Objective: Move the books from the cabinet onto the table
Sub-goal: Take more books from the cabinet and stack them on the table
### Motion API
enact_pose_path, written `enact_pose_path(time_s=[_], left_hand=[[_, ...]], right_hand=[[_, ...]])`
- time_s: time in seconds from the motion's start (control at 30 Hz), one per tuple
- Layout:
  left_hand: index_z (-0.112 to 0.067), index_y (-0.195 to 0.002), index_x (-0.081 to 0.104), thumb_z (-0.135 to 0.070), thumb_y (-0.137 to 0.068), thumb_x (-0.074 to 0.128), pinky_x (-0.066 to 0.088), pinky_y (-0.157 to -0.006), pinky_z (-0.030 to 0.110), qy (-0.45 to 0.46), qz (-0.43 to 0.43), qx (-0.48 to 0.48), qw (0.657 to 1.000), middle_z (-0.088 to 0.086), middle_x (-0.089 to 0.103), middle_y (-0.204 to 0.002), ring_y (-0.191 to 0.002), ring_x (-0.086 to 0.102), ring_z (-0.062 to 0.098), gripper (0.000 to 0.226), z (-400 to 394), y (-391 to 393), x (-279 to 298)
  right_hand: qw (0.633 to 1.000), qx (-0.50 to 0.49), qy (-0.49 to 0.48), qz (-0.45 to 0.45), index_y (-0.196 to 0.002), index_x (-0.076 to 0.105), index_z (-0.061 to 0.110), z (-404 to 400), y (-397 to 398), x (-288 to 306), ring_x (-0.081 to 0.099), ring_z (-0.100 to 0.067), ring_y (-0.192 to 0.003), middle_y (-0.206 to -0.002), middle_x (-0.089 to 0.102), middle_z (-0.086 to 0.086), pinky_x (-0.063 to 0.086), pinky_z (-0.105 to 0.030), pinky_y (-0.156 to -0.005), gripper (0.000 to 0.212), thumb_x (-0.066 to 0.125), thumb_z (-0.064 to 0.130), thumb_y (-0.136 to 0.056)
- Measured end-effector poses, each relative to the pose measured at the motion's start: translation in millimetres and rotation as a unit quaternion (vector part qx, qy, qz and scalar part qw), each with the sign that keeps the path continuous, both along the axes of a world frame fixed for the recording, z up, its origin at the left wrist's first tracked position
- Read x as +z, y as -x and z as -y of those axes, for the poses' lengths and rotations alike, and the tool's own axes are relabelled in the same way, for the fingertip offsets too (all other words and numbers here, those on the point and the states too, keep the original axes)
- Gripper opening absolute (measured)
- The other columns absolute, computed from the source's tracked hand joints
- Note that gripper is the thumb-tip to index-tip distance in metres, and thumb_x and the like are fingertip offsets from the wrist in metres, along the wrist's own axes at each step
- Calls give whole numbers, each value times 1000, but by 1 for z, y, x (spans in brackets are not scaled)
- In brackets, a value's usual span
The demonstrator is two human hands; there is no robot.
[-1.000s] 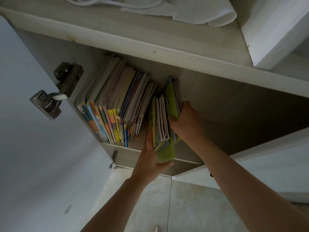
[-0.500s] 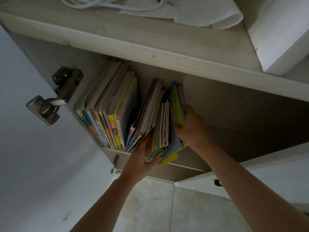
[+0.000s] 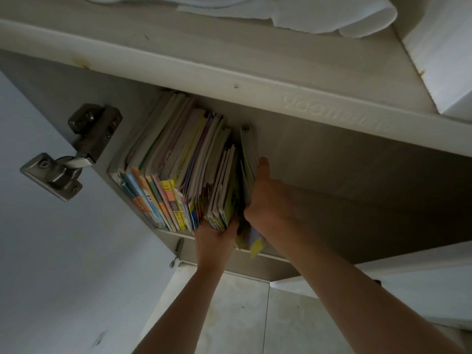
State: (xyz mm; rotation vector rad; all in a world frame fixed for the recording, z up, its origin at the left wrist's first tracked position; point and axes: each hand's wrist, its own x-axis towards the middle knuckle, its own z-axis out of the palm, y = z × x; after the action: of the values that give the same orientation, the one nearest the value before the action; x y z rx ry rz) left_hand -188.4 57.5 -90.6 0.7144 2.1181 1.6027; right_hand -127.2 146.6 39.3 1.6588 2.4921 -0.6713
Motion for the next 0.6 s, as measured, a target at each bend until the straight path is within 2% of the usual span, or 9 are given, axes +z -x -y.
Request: enact_pose_path(time_s=[0.07, 0.1, 0.17, 0.23, 0.3, 0.4, 0.47, 0.5, 0.6], left_hand=[[-33, -103, 66, -26, -72, 74, 54, -75, 15, -18, 27, 9, 999, -22, 70, -94, -90, 66, -6, 33, -1, -3, 8], [-41, -96, 64, -16, -73, 76, 52, -73, 9, -22, 29, 7, 999, -31, 68, -88, -86, 63, -14, 36, -1, -4, 10], [-54, -87, 63, -5, -76, 77, 49, -72, 6, -13, 36, -8, 999, -41, 64, -86, -84, 61, -19, 51, 0, -5, 9], [-59, -88, 63, -10, -75, 76, 53, -74, 13, -8, 42, -4, 999, -37, 66, -86, -85, 64, -14, 52, 3, -8, 10], [-50, -86, 64, -16, -74, 75, 56, -71, 18, -6, 38, -3, 999, -29, 68, -86, -84, 67, -6, 38, 6, -12, 12], [-34, -85, 65, -11, -77, 77, 54, -63, 13, 14, 35, -14, 999, -19, 69, -83, -76, 68, -4, 27, 11, -16, 16], [-16, -87, 71, -12, -77, 77, 52, -58, 11, 39, 45, -11, 998, -9, 71, -77, -71, 69, 2, 12, 17, -14, 20], [-10, -89, 72, -13, -77, 77, 52, -57, 12, 49, 46, -10, 998, -6, 72, -77, -71, 70, 6, 14, 21, -13, 24], [-8, -94, 72, -12, -78, 76, 54, -62, 16, 58, 45, -25, 997, -5, 73, -82, -77, 70, 9, 17, 33, -15, 36]], right_hand=[[1000, -15, 1, -11, -151, -3, 30, -9, -16, 8, 60, -37, -104, -119, 58, -15, 52, -41, -85, 99, 65, 12, -81], [1000, -26, 0, -17, -150, 4, 31, -14, -25, 12, 60, -36, -100, -115, 59, -13, 51, -39, -80, 95, 65, 12, -81], [997, -55, -4, -46, -145, 18, 28, -24, -41, 15, 60, -34, -90, -105, 59, -11, 50, -36, -71, 84, 66, 10, -78], [994, -77, -4, -73, -134, 31, 21, -29, -50, 13, 59, -32, -84, -96, 57, -8, 52, -37, -69, 69, 67, 9, -76], [993, -82, -4, -79, -121, 36, 18, -28, -54, 10, 60, -32, -83, -89, 55, -6, 55, -41, -69, 57, 68, 9, -75], [992, -87, 4, -87, -117, 36, 19, -23, -60, 7, 58, -28, -77, -83, 53, -4, 56, -42, -67, 55, 68, 8, -75], [992, -86, 14, -89, -124, 35, 19, -18, -66, 9, 57, -28, -80, -91, 56, -7, 57, -43, -72, 61, 69, 7, -75], [992, -84, 23, -90, -127, 35, 19, -16, -69, 9, 58, -28, -84, -95, 58, -8, 57, -43, -74, 63, 69, 7, -75], [992, -84, 38, -91, -128, 37, 18, -5, -78, 16, 59, -31, -95, -105, 58, -9, 56, -45, -80, 66, 71, 8, -72]])
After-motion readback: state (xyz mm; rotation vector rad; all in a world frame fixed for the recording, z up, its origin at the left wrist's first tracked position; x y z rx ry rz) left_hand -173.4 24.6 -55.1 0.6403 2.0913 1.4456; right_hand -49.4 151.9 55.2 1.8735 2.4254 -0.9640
